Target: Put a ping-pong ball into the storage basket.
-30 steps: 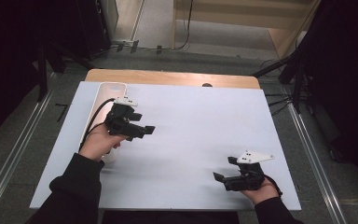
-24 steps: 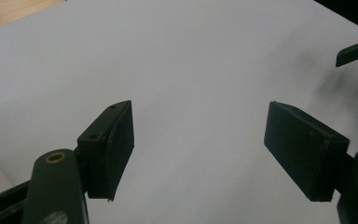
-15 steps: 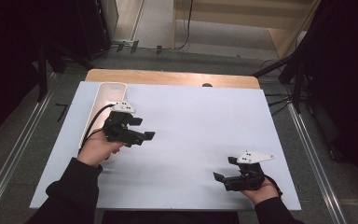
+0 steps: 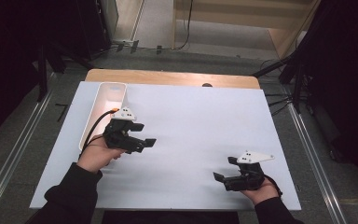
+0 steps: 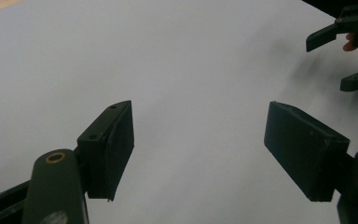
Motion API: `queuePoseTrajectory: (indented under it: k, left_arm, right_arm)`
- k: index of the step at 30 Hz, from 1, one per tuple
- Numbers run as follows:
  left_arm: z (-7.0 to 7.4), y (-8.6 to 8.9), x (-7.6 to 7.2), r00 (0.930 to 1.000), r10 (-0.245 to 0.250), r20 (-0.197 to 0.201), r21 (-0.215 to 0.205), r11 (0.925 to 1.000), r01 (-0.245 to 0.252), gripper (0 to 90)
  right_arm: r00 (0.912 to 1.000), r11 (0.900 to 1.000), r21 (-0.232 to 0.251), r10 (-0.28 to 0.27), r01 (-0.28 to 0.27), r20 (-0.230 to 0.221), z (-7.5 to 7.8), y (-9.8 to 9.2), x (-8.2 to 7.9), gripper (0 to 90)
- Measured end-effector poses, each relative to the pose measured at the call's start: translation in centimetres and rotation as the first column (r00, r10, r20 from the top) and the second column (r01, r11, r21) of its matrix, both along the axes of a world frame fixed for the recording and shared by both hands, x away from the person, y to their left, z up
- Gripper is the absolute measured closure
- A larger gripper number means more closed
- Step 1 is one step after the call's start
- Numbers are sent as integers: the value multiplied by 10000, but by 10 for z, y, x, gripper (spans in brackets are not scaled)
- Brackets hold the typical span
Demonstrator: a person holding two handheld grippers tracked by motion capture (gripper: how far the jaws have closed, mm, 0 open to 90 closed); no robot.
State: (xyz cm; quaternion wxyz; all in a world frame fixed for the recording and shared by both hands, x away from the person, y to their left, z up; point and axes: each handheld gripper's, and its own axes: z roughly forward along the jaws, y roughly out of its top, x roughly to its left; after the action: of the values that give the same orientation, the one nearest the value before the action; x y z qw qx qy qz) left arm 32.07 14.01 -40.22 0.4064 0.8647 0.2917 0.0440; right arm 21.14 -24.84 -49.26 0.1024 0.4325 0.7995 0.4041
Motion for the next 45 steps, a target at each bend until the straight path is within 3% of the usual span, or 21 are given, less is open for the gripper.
queuePoseTrajectory:
  k: [5, 18, 30, 39, 45]
  left_arm:
    - [-6, 1, -5, 9998, -66, 174, -189, 9998, 70, 247]
    - [-20, 4, -15, 9993, -372, -13, -417, 9984, 371, 246]
    - [-30, 6, -20, 9985, -540, 20, -126, 9985, 540, 247]
    - [-38, 9, -25, 9964, -838, -136, -292, 9961, 833, 246]
    - [-42, 11, -30, 9950, -992, 145, -174, 9949, 994, 246]
  right_arm:
    - [10000, 10000, -4, -22, 22, -12, 0, 0, 0, 123]
    - [9999, 10000, 5, 2, -2, -118, 0, 1, 0, 123]
    - [9999, 10000, -12, -13, 13, -169, -1, 1, 0, 123]
    - [9999, 10000, -22, 30, -30, -127, -1, 1, 0, 124]
    - [10000, 10000, -34, 9, -9, -97, -1, 1, 0, 123]
